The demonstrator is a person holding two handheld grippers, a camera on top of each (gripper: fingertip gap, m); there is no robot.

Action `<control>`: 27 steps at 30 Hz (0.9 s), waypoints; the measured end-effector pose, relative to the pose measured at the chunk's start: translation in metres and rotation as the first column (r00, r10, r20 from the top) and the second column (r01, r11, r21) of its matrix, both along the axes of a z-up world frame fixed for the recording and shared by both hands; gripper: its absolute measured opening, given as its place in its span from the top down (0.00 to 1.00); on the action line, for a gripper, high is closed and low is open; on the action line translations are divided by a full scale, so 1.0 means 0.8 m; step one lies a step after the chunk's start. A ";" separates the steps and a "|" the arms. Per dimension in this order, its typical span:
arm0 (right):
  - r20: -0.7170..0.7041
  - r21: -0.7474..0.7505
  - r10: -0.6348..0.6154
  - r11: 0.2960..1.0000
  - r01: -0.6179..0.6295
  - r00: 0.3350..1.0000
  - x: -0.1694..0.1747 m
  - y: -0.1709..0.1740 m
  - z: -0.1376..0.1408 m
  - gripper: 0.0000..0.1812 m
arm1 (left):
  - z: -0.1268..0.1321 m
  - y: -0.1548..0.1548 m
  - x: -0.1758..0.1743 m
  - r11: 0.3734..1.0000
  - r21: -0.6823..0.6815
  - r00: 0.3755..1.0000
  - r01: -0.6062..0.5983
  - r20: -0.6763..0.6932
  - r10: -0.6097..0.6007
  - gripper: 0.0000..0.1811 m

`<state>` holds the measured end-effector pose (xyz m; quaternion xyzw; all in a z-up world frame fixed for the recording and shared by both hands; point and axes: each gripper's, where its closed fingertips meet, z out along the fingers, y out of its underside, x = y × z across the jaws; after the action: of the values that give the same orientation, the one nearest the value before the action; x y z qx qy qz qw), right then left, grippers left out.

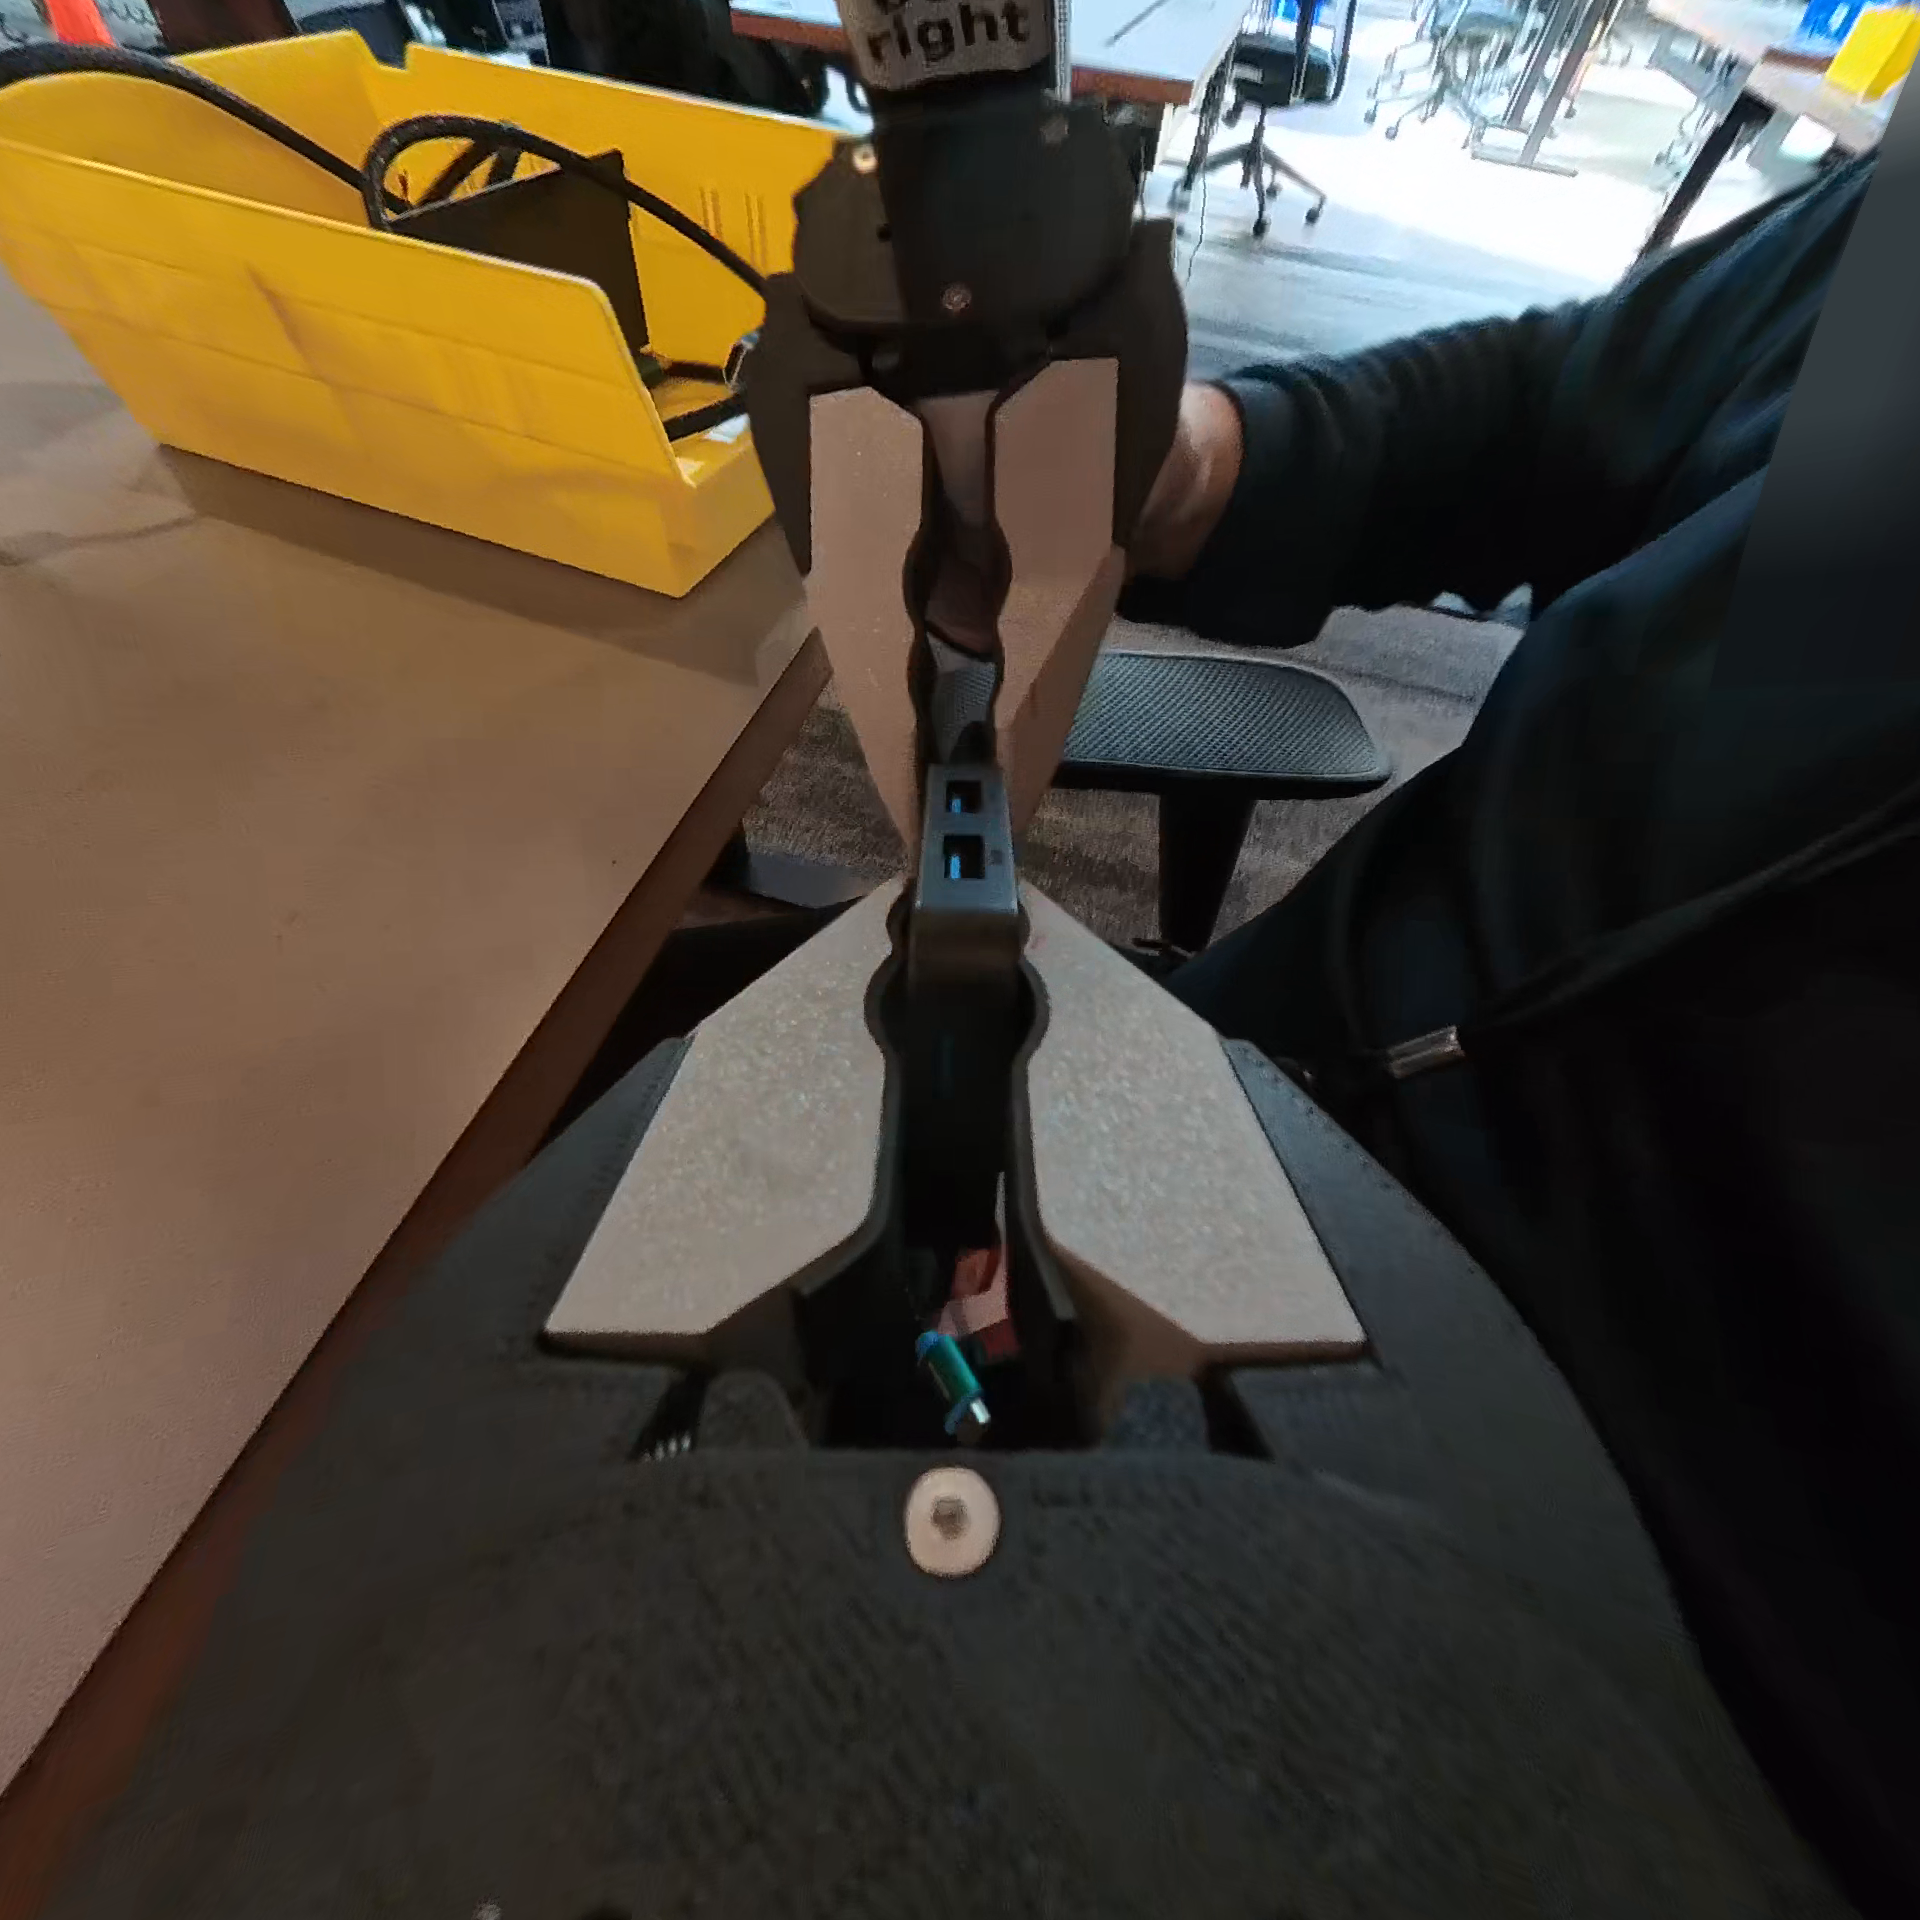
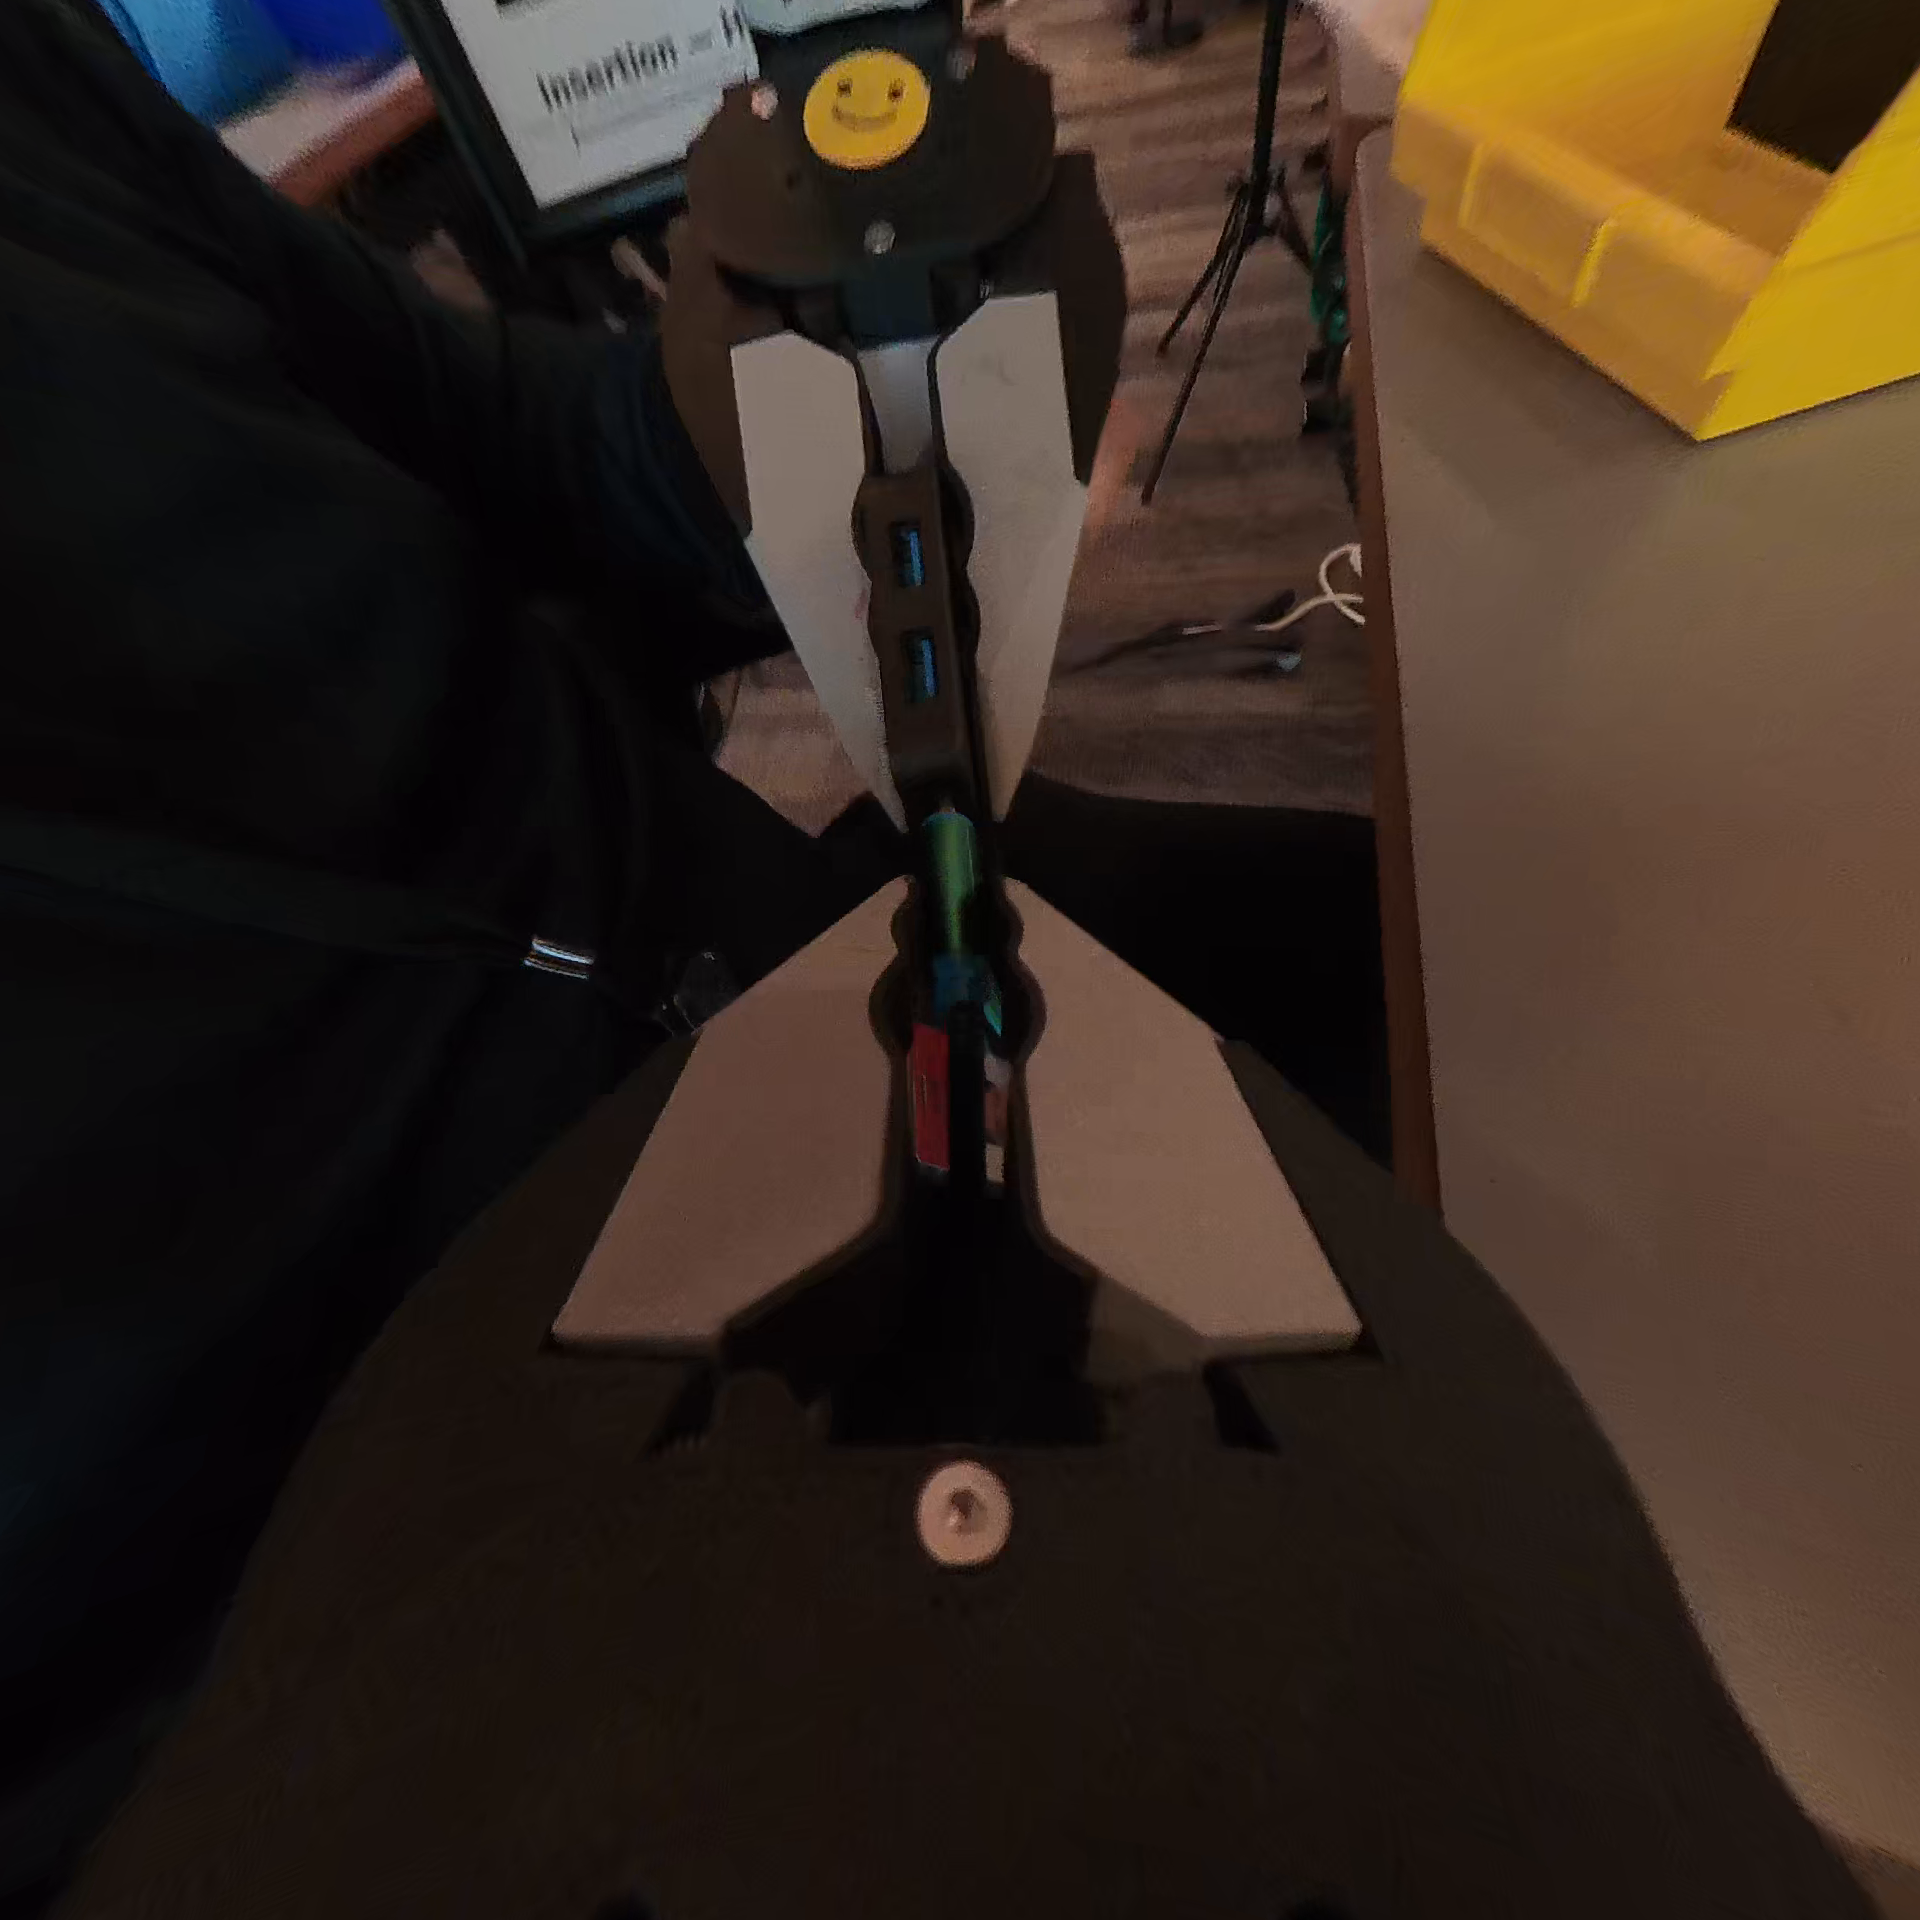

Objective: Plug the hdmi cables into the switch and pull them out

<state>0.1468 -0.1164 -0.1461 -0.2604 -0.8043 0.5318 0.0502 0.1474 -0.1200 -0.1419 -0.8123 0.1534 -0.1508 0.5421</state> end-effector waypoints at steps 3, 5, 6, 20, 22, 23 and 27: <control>-0.011 -0.053 -0.030 0.998 0.029 0.999 0.000 -0.004 0.003 0.95 | 0.002 -0.001 0.002 1.000 0.018 0.999 -0.008 0.038 0.007 0.93; -0.036 -0.091 -0.053 0.995 0.050 0.998 -0.002 -0.006 0.006 0.95 | -0.001 0.000 0.003 1.000 0.021 0.999 -0.016 0.041 0.015 0.93; -0.041 -0.121 -0.061 0.991 0.055 0.997 -0.002 -0.008 0.008 0.95 | -0.003 -0.001 0.004 1.000 0.018 0.999 -0.016 0.040 0.015 0.93; -0.096 -0.043 -0.075 0.997 0.071 0.993 -0.011 -0.005 0.009 0.96 | -0.001 0.007 -0.005 0.997 0.054 0.988 -0.046 -0.142 0.054 0.93; -0.113 0.155 -0.028 0.987 0.045 0.993 -0.016 0.000 0.007 0.96 | -0.002 0.010 -0.011 0.999 -0.019 0.976 -0.032 -0.218 0.027 0.93; -0.130 0.257 0.000 0.966 0.033 0.992 -0.021 0.004 0.008 0.96 | -0.001 0.013 -0.015 0.998 -0.051 0.964 -0.023 -0.265 0.009 0.93; 0.026 0.507 0.027 0.861 -0.036 0.999 -0.038 0.041 -0.013 0.96 | 0.021 0.027 -0.039 0.998 -0.050 0.903 -0.046 -0.429 0.021 0.93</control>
<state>0.1163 -0.0834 -0.1562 -0.2296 -0.9203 0.3002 0.1010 0.1158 -0.0983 -0.1250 -0.8437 0.2502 0.0360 0.4735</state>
